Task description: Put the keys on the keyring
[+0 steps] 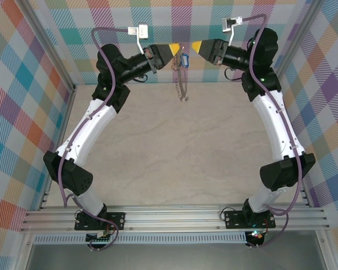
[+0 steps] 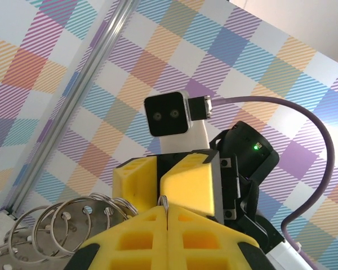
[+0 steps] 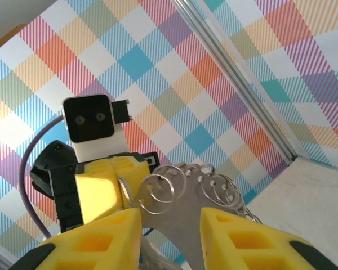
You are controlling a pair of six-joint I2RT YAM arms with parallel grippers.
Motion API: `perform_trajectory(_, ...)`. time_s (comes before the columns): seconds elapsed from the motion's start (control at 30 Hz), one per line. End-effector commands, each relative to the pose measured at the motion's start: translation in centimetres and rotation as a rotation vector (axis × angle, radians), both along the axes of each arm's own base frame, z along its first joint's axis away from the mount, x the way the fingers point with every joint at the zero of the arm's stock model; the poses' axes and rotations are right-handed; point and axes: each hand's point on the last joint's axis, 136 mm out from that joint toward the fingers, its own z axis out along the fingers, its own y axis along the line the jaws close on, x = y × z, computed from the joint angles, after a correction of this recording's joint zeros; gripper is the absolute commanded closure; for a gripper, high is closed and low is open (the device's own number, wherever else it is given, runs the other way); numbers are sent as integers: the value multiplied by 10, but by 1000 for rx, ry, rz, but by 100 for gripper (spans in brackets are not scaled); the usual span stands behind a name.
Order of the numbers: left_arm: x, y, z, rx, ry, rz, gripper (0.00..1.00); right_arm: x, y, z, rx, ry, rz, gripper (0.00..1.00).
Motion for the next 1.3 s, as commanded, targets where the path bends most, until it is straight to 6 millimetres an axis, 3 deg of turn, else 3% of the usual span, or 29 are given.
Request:
perform_trajectory(0.0,-12,3,22,-63,-63,-2,100,-10,6,24,39,-75,29,68)
perform_trajectory(0.47,-9,1,20,-68,-55,-2,100,-17,30,25,39,-76,102,70)
perform_trajectory(0.63,-7,1,19,-71,-55,1,100,-18,31,21,30,-67,111,76)
perform_trajectory(0.93,-3,-1,16,-68,-48,2,100,-23,32,21,23,-75,133,100)
perform_trajectory(1.2,2,-4,7,-19,-16,17,100,-23,31,14,-18,-67,120,100)
perform_trajectory(1.27,4,-3,2,25,-19,41,81,-25,30,7,-60,-66,110,100)
